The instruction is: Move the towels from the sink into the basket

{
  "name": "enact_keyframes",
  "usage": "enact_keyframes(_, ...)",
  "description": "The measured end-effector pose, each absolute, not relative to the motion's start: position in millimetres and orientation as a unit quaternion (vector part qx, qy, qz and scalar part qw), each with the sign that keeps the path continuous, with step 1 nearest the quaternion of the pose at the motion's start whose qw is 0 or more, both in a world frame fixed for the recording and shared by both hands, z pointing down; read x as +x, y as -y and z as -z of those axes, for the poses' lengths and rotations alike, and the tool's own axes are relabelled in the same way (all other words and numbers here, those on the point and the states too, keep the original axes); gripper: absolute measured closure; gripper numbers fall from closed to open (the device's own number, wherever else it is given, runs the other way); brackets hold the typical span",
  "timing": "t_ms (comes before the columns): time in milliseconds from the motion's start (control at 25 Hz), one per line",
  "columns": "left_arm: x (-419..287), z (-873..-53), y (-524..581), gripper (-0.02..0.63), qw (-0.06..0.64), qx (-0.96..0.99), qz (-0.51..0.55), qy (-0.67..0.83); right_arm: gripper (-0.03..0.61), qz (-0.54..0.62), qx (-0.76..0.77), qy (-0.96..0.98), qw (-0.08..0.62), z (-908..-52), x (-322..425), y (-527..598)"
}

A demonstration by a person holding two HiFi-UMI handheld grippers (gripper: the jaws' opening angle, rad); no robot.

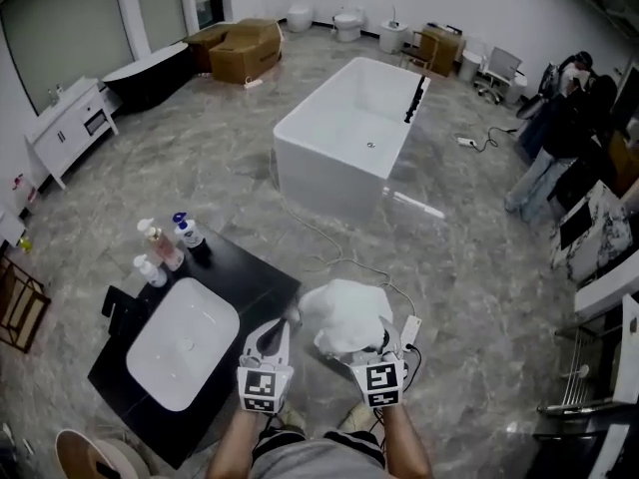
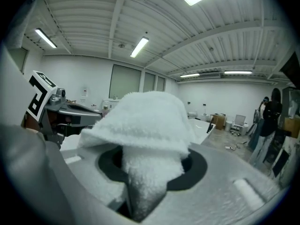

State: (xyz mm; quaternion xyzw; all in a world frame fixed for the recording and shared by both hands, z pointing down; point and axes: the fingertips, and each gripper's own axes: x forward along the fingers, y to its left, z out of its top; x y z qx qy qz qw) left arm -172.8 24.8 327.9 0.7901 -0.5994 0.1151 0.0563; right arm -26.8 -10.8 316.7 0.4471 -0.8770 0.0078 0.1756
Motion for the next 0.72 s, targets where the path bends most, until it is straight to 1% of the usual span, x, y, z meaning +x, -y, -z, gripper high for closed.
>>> enact_keyframes(360, -57.1, -384.4, 10.8, 0.604, 0.073, 0.839, -0.143, 0.52, 0.411, -0.055, 0.504, 0.835, 0.213, -388.5, 88.2, 20.1)
enact_keyframes(560, -19.6, -436.3, 28.2, 0.604, 0.086, 0.852, -0.171, 0.487, 0.41, -0.09, 0.52, 0.819, 0.223, -446.9, 121.6, 30.9)
enact_keyframes(720, -7.5, -483.5, 46.0, 0.604, 0.096, 0.854, -0.184, 0.477, 0.409, -0.115, 0.516, 0.816, 0.235, -505.7, 132.8, 44.5)
